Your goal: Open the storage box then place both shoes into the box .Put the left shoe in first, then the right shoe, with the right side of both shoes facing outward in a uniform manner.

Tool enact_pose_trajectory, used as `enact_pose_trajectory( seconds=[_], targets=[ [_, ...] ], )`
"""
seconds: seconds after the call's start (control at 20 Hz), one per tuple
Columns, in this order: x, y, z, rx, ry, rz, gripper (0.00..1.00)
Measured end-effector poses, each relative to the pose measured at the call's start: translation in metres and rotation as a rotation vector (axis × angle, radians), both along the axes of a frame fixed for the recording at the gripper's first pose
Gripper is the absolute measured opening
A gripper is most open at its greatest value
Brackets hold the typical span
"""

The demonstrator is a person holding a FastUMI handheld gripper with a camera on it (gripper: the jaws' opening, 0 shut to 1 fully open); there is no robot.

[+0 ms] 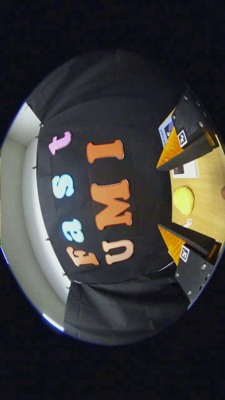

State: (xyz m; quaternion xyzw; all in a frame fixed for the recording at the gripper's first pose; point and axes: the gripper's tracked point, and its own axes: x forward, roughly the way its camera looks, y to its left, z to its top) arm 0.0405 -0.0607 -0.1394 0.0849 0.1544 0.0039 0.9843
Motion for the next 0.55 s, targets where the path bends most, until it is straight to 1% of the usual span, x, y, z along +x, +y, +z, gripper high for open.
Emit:
enact_pose_trajectory(
  seconds=[0.2, 0.55],
  targets=[
    [0.001, -0.024, 0.008, -0.008, -0.055, -0.023, 0.97],
    [-0.001, -0.036, 0.022, -0.053, -0.148, -0.021, 0.97]
  ],
)
